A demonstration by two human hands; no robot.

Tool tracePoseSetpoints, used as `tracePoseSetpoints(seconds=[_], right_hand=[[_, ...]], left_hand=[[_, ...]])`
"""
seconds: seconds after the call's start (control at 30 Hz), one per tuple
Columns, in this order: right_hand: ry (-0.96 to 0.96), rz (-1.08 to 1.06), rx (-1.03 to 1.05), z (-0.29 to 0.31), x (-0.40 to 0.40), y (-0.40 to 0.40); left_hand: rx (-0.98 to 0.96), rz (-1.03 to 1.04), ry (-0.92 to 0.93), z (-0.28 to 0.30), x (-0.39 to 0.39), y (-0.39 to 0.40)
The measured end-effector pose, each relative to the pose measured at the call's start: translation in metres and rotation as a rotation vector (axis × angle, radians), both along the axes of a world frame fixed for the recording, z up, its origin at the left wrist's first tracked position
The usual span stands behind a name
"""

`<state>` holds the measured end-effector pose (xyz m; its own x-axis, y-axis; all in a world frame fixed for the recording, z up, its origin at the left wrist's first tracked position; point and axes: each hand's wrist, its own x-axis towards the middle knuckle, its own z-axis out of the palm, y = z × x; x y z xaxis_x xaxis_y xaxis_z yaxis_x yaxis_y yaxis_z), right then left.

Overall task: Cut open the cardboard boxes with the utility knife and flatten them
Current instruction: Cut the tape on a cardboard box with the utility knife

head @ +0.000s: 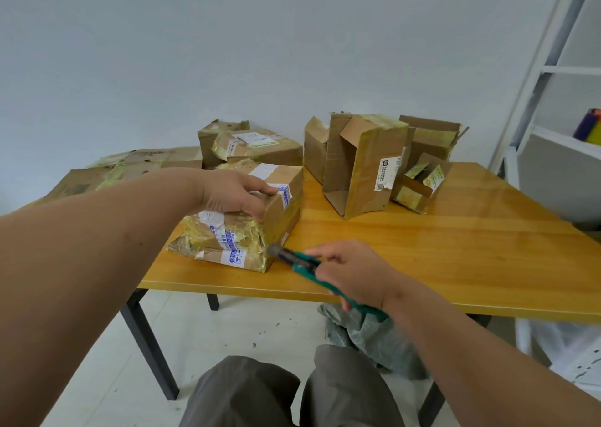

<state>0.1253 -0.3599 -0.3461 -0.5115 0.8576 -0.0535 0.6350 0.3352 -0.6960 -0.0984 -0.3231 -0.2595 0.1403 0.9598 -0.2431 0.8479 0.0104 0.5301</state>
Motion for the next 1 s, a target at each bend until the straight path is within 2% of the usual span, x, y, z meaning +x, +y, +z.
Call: tracePoseSetpoints(seconds=[0.07,0.13,0.23,0.37,0.47,0.53,0.63,0.7,0.83,1.0], right_hand=[[0.035,-0.120,0.017,0.002,0.016,0.008],[-0.042,-0.228,0.066,0.000,0.032,0.019],[-0.272,-0.273,0.153,-0.010,0.042,0.034],[-0.656,-0.319,0.308,-0.017,0.041,0.049],[-0.835,-0.369,0.313,-0.019,0.033,0.052],[-0.799,-0.431,0.351,-0.021,0.027,0.051],[-0.643,-0.482,0.457,-0.024,0.015,0.051],[-0.565,-0.468,0.470,-0.025,0.007,0.053],[-0.510,-0.418,0.436,-0.028,-0.006,0.054],[-0.468,-0.390,0.408,-0.035,-0.017,0.054]], left_hand=[[-0.017,-0.020,0.006,0.001,-0.002,0.002],[-0.033,-0.044,0.040,0.005,-0.006,0.005],[-0.029,-0.080,0.191,0.010,-0.017,0.009],[0.036,-0.097,0.501,0.011,-0.027,0.011],[0.107,-0.090,0.589,0.009,-0.029,0.009],[0.200,-0.075,0.715,0.000,-0.024,0.008],[0.331,-0.069,1.018,-0.025,-0.011,0.006],[0.393,-0.077,1.107,-0.035,-0.006,0.008],[0.479,-0.078,1.041,-0.034,-0.007,0.014],[0.407,-0.080,0.883,-0.018,-0.020,0.015]])
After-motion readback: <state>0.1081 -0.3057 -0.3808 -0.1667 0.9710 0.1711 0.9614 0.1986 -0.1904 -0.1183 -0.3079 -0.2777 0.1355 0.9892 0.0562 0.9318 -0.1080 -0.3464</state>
